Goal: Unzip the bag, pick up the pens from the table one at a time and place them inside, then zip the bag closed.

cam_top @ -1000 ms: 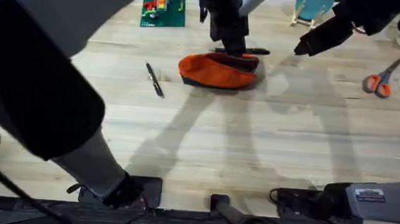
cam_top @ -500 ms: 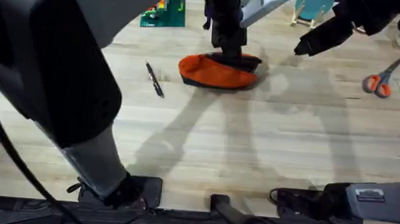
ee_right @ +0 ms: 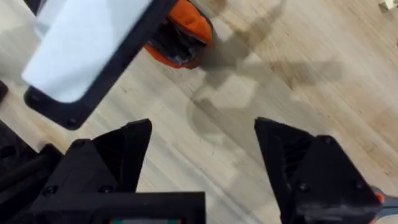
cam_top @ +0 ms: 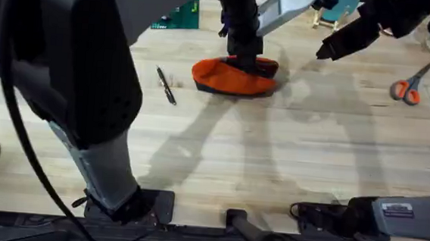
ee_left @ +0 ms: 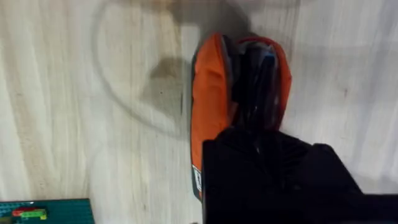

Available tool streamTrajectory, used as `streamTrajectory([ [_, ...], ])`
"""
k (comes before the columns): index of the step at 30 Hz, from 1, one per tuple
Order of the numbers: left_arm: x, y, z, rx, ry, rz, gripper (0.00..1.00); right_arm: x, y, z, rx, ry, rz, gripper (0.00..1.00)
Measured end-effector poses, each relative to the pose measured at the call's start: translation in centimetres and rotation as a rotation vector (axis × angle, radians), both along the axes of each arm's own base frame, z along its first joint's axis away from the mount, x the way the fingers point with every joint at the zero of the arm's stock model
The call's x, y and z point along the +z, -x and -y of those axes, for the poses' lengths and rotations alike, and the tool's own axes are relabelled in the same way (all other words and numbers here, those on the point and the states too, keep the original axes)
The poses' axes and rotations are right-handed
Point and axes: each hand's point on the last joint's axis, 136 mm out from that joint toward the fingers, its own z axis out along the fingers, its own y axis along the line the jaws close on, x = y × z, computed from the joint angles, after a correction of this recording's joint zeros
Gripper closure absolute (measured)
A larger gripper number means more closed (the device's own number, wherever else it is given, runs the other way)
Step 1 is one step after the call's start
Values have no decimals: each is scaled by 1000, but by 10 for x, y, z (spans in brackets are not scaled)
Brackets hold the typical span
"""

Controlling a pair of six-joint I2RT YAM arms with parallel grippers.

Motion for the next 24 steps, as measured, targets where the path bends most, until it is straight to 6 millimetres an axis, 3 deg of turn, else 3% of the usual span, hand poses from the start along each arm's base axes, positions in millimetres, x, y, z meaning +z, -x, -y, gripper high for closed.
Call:
streamTrajectory([
  [12, -2, 2, -1, 8, -8, -17, 959, 0, 0, 0, 0, 0, 0, 5],
  [21, -19, 1, 0, 11, -26, -49, 958, 0, 0, 0, 0, 0, 0, 5],
  [24, -19, 1, 0, 11, -26, -49, 847, 0, 0, 0, 0, 0, 0, 5],
])
